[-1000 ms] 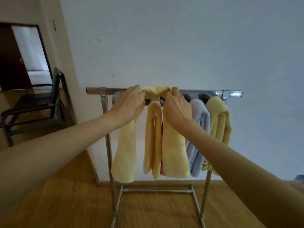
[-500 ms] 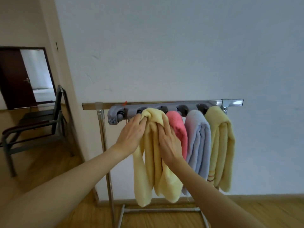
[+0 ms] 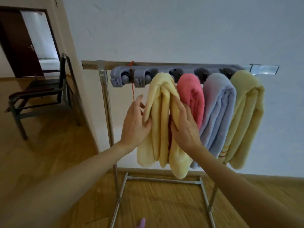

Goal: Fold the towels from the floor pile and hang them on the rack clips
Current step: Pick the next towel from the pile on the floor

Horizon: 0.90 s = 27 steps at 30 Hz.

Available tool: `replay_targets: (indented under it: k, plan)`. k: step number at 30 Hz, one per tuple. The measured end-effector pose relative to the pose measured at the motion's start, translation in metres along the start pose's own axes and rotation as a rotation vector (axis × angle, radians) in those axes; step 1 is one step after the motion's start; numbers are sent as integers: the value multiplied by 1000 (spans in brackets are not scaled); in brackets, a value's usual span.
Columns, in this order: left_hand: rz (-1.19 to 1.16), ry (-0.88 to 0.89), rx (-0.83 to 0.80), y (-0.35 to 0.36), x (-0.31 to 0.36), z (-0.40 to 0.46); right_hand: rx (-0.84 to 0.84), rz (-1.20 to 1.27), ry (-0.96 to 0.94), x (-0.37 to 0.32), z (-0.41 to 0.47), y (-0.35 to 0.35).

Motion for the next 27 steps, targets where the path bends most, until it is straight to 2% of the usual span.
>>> replay_targets:
  k: [3, 6, 9, 11, 13, 17, 19, 21, 27]
  plan:
    - [57, -194, -115, 23, -40, -18, 65, 38, 182, 11, -15, 6]
    - [124, -350, -257, 37, -77, -31, 42, -108, 216, 16, -26, 15]
    - [166, -416, -87, 23, -95, -31, -13, -172, 259, 22, -34, 19]
    - [157, -444, 10, 16, -100, -30, -12, -188, 271, 23, -38, 17]
    - [116, -446, -8, 22, -97, -31, -6, -196, 267, 22, -41, 13]
    - [-19, -398, -315, 57, -74, -52, 4, -221, 251, 22, -48, 8]
    - [-39, -386, -392, 71, -63, -66, -1, -223, 238, 22, -51, 7]
    - [-56, -412, -388, 80, -55, -75, -10, -232, 233, 23, -53, 8]
    - [-17, -475, -239, 94, -47, -80, -1, -233, 201, 19, -59, 4]
Point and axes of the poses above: each hand's wrist, its own z-axis towards the middle knuckle, its own y-axis out of the palm, x = y × z, the point moved 7 cm from there along z, towards the middle knuckle, and after that the axes turned 6 degrees about -y, right-handed, at the moved point
